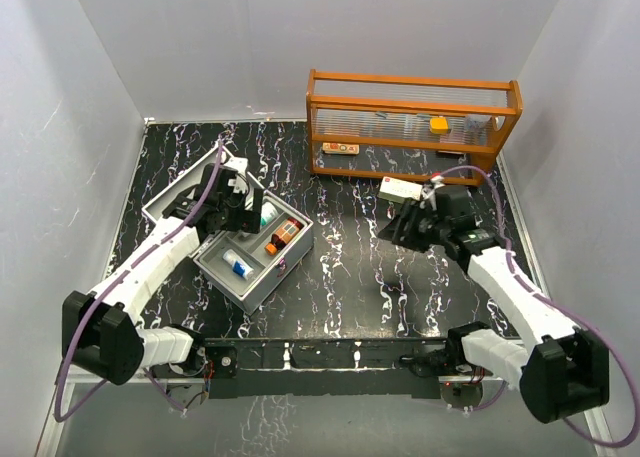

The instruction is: Organize the medicine kit

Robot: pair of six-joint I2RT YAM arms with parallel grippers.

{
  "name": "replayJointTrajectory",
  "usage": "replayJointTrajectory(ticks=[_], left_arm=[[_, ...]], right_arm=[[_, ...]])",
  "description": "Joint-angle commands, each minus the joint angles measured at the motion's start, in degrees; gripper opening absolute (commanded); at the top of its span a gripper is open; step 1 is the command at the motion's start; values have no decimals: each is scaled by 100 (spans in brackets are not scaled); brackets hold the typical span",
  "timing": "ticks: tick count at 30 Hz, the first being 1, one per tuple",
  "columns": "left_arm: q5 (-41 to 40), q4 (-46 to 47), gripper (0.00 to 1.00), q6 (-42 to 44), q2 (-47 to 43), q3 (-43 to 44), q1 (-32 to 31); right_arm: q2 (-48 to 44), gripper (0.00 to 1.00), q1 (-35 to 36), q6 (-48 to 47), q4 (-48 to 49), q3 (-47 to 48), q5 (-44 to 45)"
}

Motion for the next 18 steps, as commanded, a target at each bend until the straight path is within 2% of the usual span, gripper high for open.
replayJointTrajectory(ticks=[1,9,18], left_arm=[[182,14,92,-243,-125,76,165],[23,-43,92,-212,-161,-147,272],[18,-57,92,-233,-230,-451,303]], right_arm=[[216,46,993,133,789,4,404],[994,47,2607,705,1515,-70,970],[1936,47,3791,1169,2306,210,1284]])
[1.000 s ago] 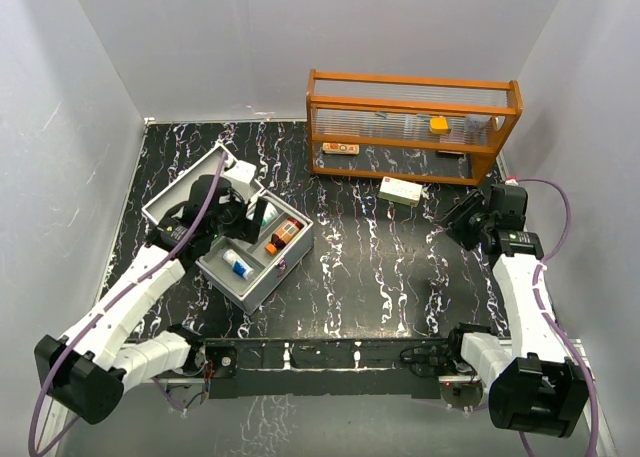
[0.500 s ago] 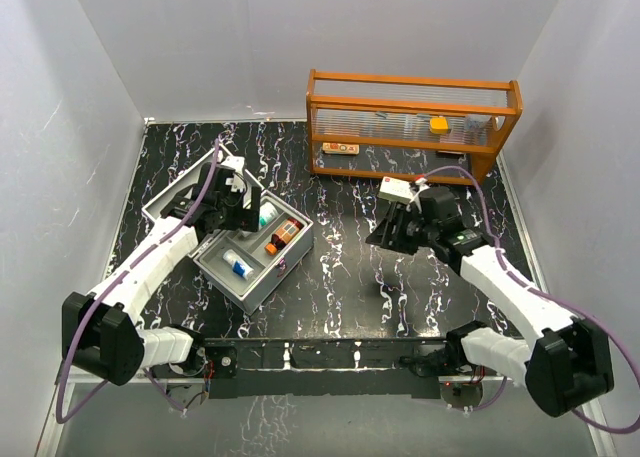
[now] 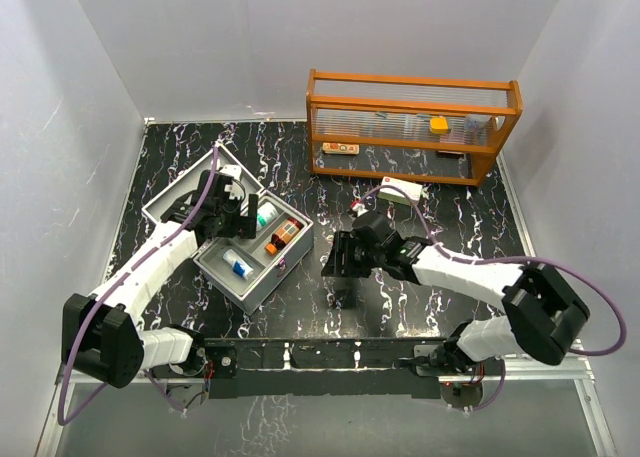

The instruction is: Organize the medicine kit

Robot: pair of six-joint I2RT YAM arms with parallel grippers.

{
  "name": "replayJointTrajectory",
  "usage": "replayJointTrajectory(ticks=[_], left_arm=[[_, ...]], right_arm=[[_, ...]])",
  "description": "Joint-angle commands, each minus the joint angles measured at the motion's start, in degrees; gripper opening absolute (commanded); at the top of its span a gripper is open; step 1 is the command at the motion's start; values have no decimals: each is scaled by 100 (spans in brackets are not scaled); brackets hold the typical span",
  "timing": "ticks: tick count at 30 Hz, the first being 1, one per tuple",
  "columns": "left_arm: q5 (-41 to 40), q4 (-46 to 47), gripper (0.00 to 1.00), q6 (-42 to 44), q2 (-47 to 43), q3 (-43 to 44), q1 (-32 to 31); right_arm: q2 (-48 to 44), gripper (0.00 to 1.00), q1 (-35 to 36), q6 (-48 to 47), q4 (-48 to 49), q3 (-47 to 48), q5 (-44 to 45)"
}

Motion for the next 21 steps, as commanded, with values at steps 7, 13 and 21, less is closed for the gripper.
replayJointTrajectory(ticks=[7,13,21], left_arm=[[382,-122,81,-99,-109,-133,45],[1208,-60,64,-348,-48,-99,45],[2000,250,58,-585,107,-84,44]], right_arm=[[824,46,495,635,1453,587,558],[1138,46,466,550,1462,1064,1162],[1303,44,144,267,1090,1361,1506]])
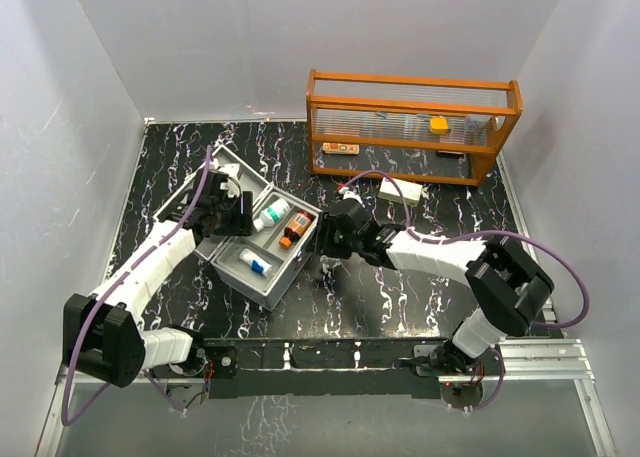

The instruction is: Organize the medicine kit

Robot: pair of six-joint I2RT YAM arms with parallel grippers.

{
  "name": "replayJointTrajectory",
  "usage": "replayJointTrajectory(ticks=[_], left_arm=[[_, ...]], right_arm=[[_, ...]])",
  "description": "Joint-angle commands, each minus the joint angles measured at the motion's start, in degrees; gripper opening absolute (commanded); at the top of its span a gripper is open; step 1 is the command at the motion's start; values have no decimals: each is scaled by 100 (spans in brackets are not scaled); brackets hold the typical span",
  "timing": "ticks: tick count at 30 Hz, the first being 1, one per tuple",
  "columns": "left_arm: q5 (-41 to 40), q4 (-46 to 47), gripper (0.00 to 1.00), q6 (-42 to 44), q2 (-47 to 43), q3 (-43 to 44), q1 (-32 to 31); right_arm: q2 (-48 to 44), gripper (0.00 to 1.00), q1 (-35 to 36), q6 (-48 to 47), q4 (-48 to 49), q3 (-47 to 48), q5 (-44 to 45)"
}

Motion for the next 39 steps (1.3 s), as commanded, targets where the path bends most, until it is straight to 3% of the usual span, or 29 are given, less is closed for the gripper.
replayJointTrajectory(ticks=[1,9,16,26,29,33,39], left_arm=[[1399,157,57,-393,131,2,-108],[2765,666,57,-541,421,58,-127],[2855,652,58,-550,695,508,-159],[1336,-1086,69,77,474,1675,-163],[564,-1460,71,21,275,2097,-156],[-206,-1441,79,-254,69,2735,-130],[-1047,-1268,91,-535,142,2906,317]], right_arm=[[-52,44,-244,-227,241,371,552],[-474,45,-878,-474,35,114,572],[-828,45,-1161,-490,-446,26,820],[-1743,46,-1391,-336,-962,-335,1141],[-1991,46,-1424,-313,-1088,-409,1177],[-2240,47,-1439,-247,-1153,-529,1184],[-2380,47,-1437,-205,-1255,-555,1129]])
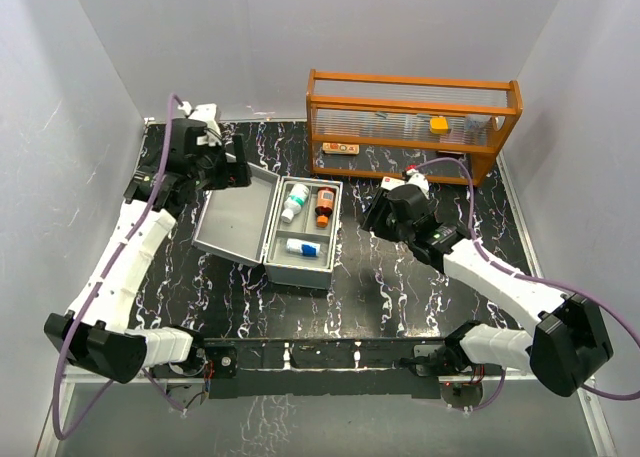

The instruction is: Organize the medicine kit

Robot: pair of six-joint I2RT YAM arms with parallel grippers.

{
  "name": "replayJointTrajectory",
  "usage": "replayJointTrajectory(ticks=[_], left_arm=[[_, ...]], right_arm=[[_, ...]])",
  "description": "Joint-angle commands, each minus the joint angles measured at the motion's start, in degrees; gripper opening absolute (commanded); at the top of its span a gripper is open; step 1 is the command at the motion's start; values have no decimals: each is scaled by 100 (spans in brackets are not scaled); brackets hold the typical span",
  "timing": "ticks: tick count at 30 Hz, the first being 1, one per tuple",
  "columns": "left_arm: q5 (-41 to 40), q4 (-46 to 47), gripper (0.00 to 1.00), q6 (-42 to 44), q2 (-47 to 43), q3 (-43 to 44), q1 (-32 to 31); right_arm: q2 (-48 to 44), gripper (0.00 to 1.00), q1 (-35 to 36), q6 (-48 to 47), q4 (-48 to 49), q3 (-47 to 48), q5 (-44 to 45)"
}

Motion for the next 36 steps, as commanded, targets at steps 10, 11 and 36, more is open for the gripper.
replayJointTrajectory(ticks=[10,11,36], left_arm=[[1738,503,92,-657,89,-655,2148],[1823,545,93,-777,73,-797,2248],[4884,1047,88,-994,-268,-1457,2751]], right_arm=[[-339,48,-33,99,21,-136,23],[-337,48,-39,104,29,-145,5],[96,48,-41,356,687,-133,-932]])
